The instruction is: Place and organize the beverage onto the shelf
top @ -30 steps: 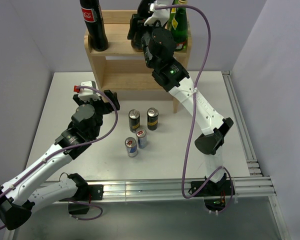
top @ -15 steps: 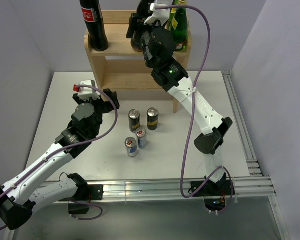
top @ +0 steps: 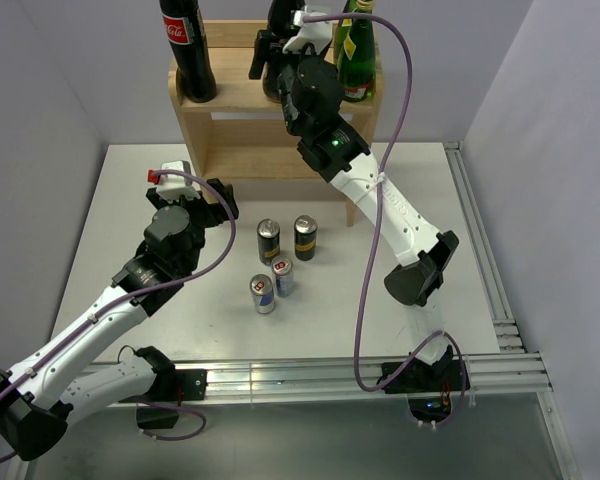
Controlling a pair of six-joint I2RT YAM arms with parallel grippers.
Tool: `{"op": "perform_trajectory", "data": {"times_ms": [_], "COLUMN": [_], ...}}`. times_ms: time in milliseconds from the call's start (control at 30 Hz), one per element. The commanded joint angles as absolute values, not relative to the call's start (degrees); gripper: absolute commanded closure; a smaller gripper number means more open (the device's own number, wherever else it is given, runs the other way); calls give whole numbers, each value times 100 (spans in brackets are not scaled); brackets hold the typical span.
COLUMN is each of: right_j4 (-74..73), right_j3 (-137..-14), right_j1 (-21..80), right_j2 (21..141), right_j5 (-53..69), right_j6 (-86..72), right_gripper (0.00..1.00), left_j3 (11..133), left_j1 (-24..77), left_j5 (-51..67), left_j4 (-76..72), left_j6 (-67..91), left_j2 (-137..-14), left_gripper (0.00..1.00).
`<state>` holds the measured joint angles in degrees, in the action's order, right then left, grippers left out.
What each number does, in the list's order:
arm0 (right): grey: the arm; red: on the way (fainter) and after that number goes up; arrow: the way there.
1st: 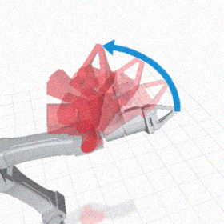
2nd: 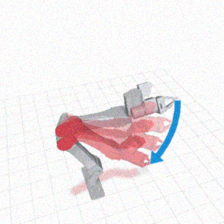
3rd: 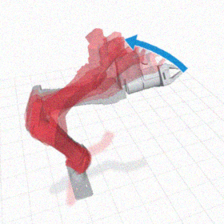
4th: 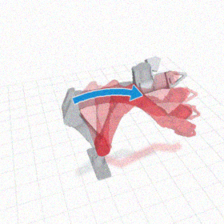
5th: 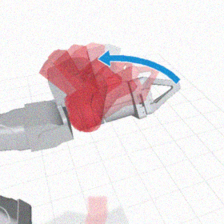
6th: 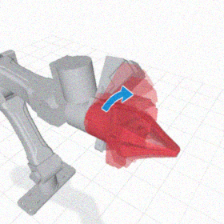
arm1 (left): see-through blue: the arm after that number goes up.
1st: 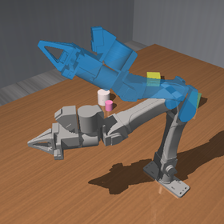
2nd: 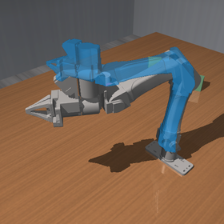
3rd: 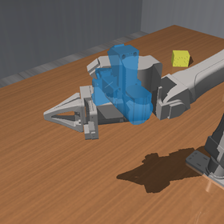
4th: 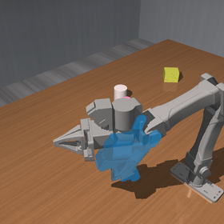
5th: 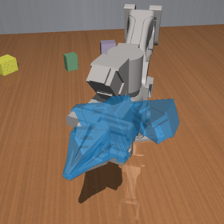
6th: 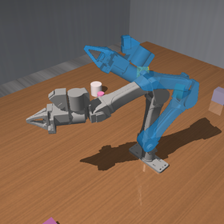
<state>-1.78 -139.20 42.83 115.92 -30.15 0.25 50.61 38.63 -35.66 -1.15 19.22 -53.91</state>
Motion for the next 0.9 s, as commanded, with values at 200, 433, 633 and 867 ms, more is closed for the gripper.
{"op": "perform_trajectory", "data": {"times_ms": [200,433,633,867], "right_j4": [130,158,132,97], "right_j3": [-14019,-13913,-13896,-13922], "right_j1": [4201,4192,4175,4184], "right_j2": [11733,11725,11733,11795], "right_j5": [-3006,-3006,-2988,-2953], "right_j6": [9,-176,-211,-255], "right_gripper": [23,33,36,43], "left_j3": [4992,4983,4966,4957], "left_j1": [3771,3744,3735,3718], "left_j5": [-3445,-3437,-3445,-3437], "left_j4": [-395,-395,-395,-413], "left_j6": [2004,2004,2004,2013], "left_j2": [-5388,-5396,-5362,-5361], "left_gripper": [1,1,1,1]}}
